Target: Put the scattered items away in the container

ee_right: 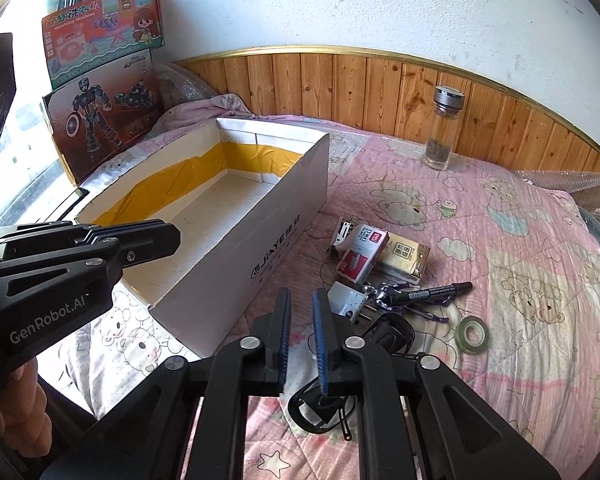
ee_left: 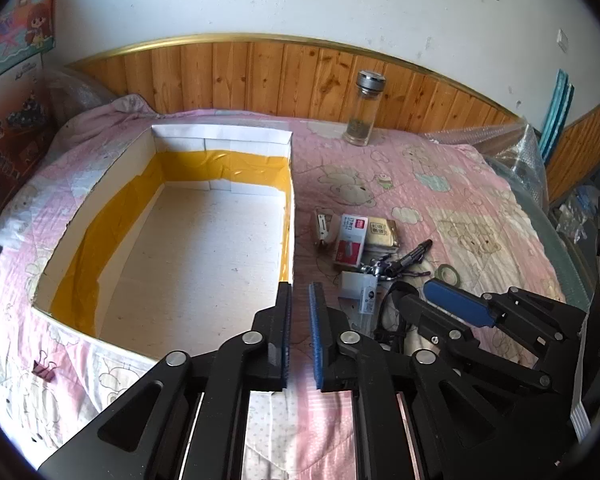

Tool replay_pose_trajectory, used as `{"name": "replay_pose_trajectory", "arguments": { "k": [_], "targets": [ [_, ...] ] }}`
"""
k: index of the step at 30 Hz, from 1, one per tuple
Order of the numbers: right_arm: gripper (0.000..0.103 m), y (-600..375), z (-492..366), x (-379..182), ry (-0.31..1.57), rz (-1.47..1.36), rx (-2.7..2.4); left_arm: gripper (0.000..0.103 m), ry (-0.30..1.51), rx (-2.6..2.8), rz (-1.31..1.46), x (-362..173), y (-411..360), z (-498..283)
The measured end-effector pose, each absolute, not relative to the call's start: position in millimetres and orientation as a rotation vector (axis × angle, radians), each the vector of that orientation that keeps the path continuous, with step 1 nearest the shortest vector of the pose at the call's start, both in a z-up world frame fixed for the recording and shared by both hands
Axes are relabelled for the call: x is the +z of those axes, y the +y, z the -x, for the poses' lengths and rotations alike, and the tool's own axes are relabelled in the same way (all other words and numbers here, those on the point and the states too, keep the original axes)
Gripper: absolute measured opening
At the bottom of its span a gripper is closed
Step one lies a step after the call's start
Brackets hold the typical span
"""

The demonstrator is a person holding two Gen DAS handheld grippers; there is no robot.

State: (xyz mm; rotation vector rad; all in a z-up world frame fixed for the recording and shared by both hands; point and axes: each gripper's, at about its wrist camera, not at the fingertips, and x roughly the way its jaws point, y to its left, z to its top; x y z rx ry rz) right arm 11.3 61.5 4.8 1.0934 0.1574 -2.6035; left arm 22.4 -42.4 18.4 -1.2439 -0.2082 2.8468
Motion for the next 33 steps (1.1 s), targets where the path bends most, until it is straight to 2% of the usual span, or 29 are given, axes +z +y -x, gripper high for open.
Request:
{"name": "replay_pose_trajectory", "arguments": {
  "k": [2, 4, 5, 10, 33],
  "targets": [
    [0.048, 62.9, -10.6, 4.4, 0.148, -1.094, -2.614, 0.035, -0.213, 2.851, 1.239, 18.8, -43.0, -21.9],
    [0.061, 64.8, -10.5, 5.8, 0.141, -1.084, -2.625, 0.042, -0.216, 2.855, 1.242, 18.6, -44.1, -21.8],
    [0.061, 65.4, -10.3, 6.4, 0.138, -1.082, -2.629, 0.045, -0.216, 2.854, 1.245, 18.1, -44.3, -21.6],
    [0.061, 65.4, -9.5, 5.4, 0.137, -1.092, -2.625, 0.048, -0.201, 2.846, 1.270, 14.7, -42.4, -19.9],
    [0.065, 140.8, -27.7, -27.8, 0.042, -1.263, -2.537, 0.049, -0.172, 2.652, 1.355, -14.5, -3.8, -11.4]
  ]
}}
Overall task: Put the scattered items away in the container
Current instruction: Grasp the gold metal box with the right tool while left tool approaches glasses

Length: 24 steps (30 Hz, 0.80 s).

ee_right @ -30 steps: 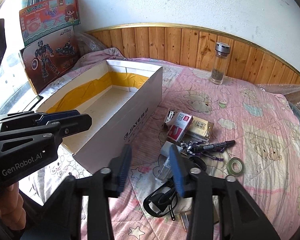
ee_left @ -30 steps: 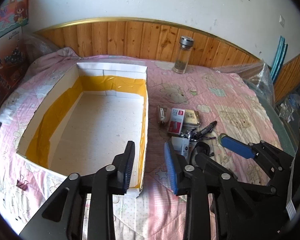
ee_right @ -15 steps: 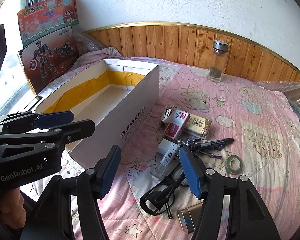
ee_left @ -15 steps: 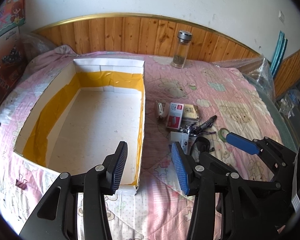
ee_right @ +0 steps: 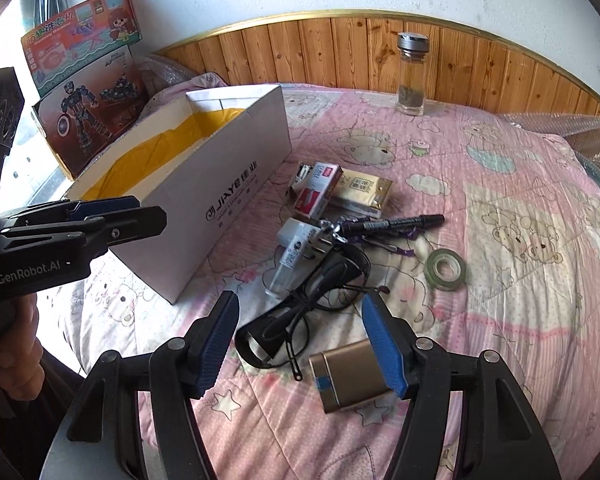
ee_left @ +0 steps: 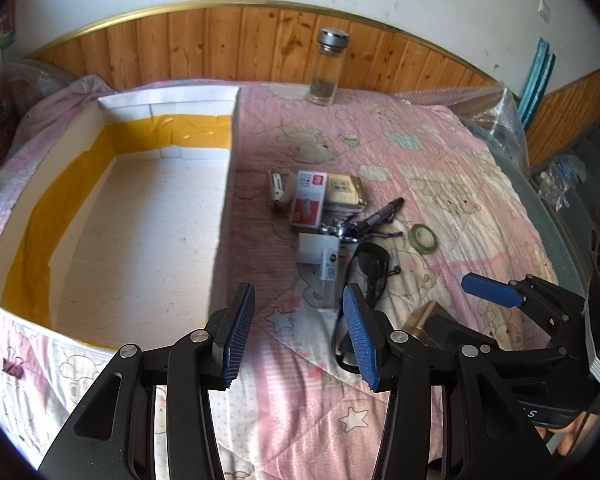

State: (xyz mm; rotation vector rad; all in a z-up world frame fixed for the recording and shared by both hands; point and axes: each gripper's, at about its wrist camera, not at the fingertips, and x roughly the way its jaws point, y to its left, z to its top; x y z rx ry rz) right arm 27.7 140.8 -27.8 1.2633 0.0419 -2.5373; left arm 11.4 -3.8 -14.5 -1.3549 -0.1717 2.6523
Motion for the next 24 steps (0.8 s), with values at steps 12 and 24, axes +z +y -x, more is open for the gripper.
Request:
{"name": "replay_pose_trajectory", "arguments": {
  "k": [12, 24],
  "targets": [
    [0.072, 154.6, -33.8, -79.4, 0.210, -1.426, -2.455, 0.048, -0.229, 2.449, 1.494, -63.5, 35.9, 12.3],
    [0.071, 186.2, -14.3, -101.6, 0.068, -1.499, -2.472, 0.049, -0.115, 2.404, 1.592, -103.9, 67.2, 37.1]
  ]
}}
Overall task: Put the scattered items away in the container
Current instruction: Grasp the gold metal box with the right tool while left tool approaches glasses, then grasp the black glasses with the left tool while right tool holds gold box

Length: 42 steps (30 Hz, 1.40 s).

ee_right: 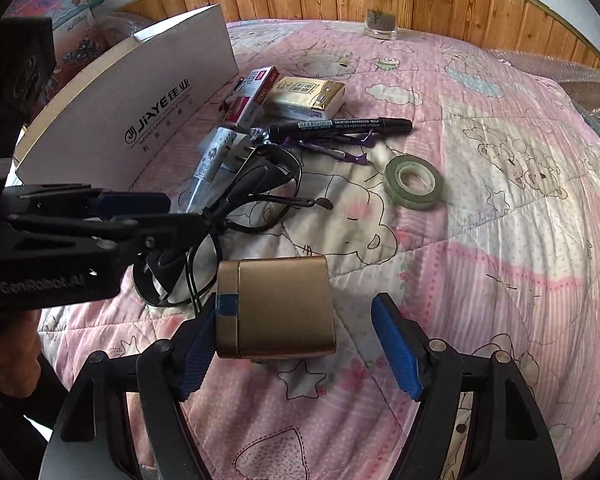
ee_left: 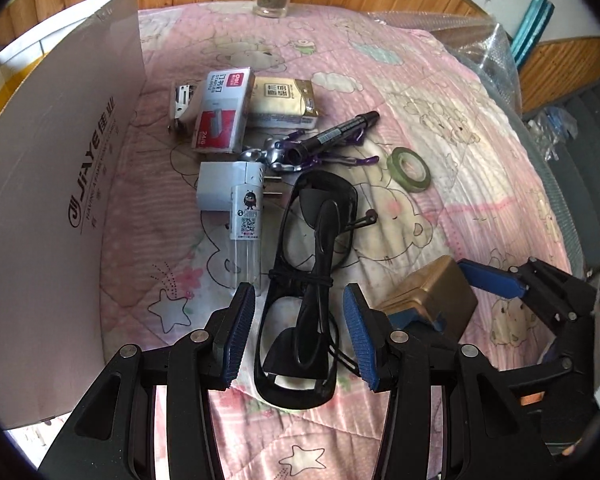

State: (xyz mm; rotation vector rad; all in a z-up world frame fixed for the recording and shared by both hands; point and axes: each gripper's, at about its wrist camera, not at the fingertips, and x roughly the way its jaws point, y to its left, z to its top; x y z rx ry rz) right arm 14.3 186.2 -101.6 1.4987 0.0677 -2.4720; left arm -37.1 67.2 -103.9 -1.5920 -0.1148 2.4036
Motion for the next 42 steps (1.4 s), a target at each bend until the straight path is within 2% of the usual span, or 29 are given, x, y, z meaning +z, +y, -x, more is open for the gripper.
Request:
{"name": "replay_pose_trajectory", "arguments": {
  "k": [2, 3, 11, 12, 13, 16, 19, 24, 42],
  "targets": [
    [0.052, 186.0, -13.1, -99.9, 0.055, -1.488, -2.472, 0.049, -0.099, 2.399, 1.608, -108.1, 69.2, 38.1],
    [0.052, 186.0, -11.9, -99.4, 0.046, -1.486, -2.469, 0.049, -0.096, 2.396, 1.613, -110.2, 69.6, 38.7],
    [0.052, 185.8, -9.3, -96.7, 0.032, -1.478, -2.466, 0.048, -0.061, 2.406, 1.602, -115.5, 78.9, 41.1],
    [0.052, 187.2, -9.4, -96.2, 0.028, -1.475, -2.469, 0.045, -0.046, 2.415, 1.601, -115.6, 80.0, 41.2],
    [0.052, 188.5, -9.8, -95.5, 0.026, -1.476, -2.472, 0.035, -0.031, 2.427, 1.597, -115.5, 80.8, 41.4],
    [0.052, 193.3, -9.3, -95.8, 0.013, -1.484, -2.485, 0.021, -0.049, 2.421, 1.594, -115.5, 80.5, 42.7],
    [0.052, 198.0, -10.1, -94.6, -0.002, -1.483, -2.495, 0.017, -0.122, 2.404, 1.593, -115.4, 76.3, 44.3],
    [0.052, 201.7, -12.4, -87.4, -0.031, -1.451, -2.511, 0.017, -0.219, 2.397, 1.571, -107.4, 67.5, 44.5],
    [0.052, 177.7, -10.8, -52.5, -0.066, -1.329, -2.529, 0.017, -0.347, 2.464, 1.450, -60.4, 48.2, 38.0]
  ]
}}
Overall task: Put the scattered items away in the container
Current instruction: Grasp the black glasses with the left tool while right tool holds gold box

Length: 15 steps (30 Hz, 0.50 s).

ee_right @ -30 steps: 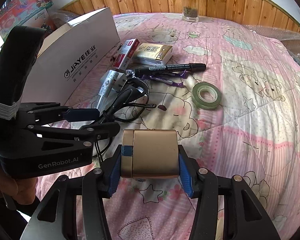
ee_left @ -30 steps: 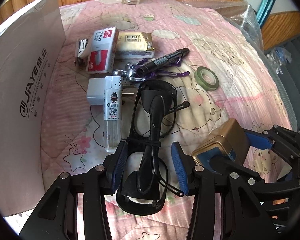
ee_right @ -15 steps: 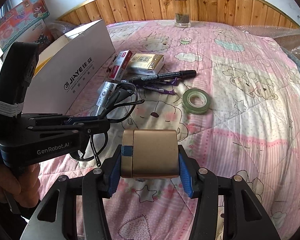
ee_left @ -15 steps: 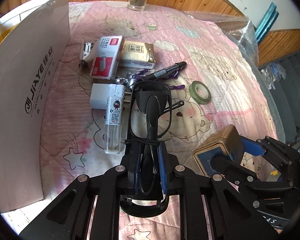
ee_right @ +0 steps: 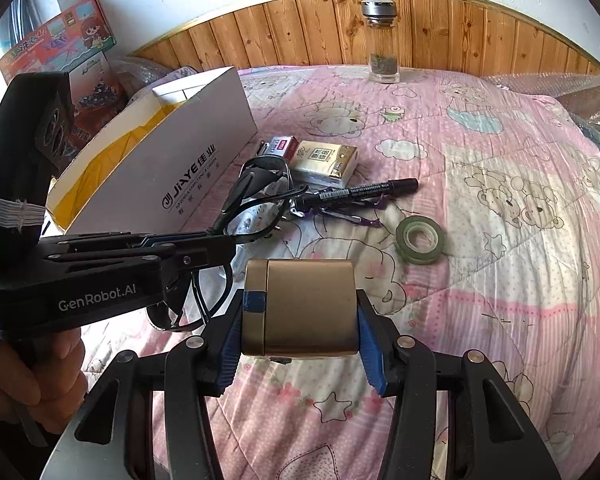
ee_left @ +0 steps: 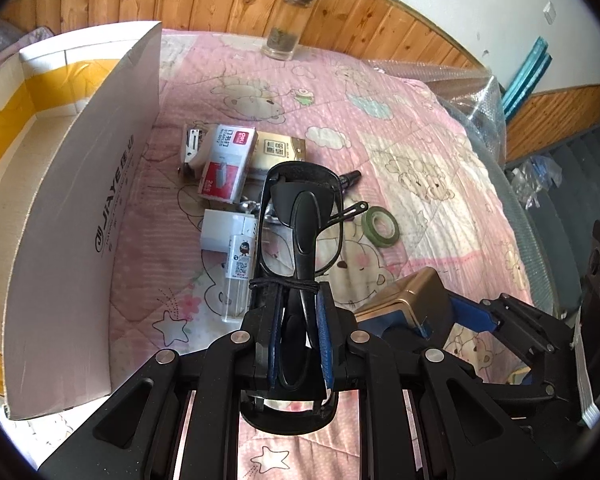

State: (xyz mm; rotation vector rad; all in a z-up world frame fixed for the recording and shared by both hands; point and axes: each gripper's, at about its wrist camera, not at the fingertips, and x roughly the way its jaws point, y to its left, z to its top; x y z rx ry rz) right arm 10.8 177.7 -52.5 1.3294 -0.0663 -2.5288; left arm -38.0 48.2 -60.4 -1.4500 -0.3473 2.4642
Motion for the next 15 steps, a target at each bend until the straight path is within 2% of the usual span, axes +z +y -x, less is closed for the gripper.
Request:
{"name": "replay_pose_trajectory", "arguments": {
  "k": [15],
  "targets": [
    [0.052, 146.5, -3.9, -24.3, -0.056, -1.237, -2.543, 0.017, -0.436, 2.533, 1.363, -30.3, 14.4, 32.1]
  ]
}}
